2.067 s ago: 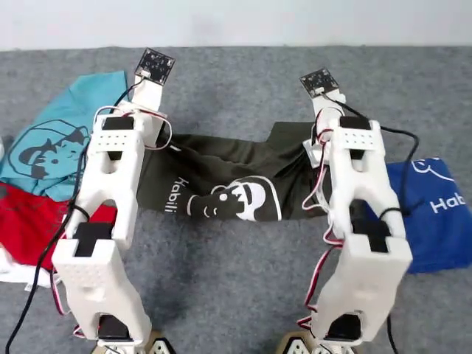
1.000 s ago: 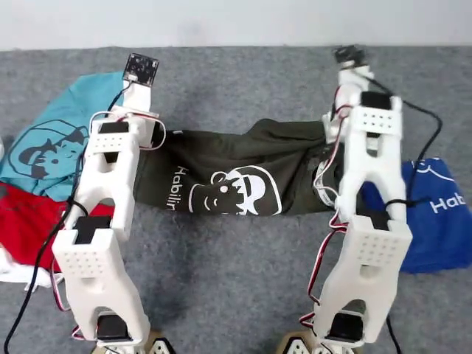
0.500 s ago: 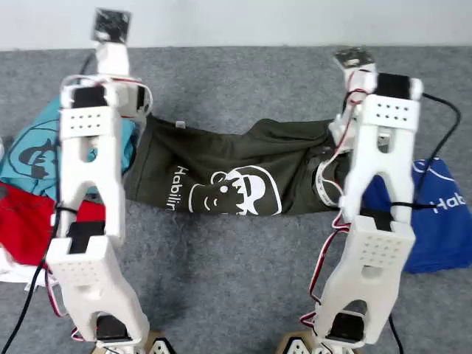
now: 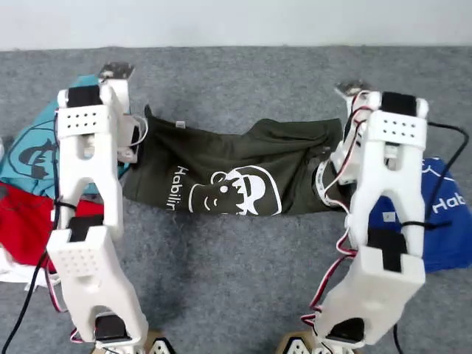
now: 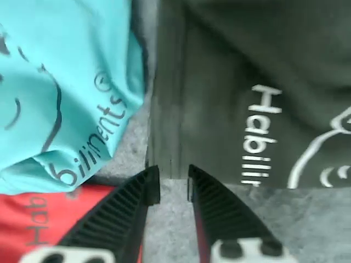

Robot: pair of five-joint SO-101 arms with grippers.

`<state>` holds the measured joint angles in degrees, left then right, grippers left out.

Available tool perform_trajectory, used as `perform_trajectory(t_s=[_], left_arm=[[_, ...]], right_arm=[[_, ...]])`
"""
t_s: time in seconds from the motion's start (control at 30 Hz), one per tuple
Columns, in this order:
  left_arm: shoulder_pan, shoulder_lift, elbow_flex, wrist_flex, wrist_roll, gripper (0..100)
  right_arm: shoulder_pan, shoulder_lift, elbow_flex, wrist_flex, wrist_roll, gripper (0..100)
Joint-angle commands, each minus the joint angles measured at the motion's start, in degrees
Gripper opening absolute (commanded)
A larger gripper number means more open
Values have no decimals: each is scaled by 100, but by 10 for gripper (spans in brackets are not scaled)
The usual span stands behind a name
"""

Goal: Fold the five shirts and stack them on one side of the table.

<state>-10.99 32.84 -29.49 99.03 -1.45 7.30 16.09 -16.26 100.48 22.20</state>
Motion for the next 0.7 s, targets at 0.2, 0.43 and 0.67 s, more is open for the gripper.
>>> perform_trajectory(t_s=[0.2, 0.43, 0.67], left_arm=[[-62, 844, -48, -62, 53, 91], [-79, 1275, -48, -316, 53, 91], [-246, 1380, -22, -475, 26, 91]], right_arm=[[-224, -655, 756, -31, 123, 187], [-224, -655, 765, -22, 123, 187], [-189, -602, 932, -84, 123, 186]])
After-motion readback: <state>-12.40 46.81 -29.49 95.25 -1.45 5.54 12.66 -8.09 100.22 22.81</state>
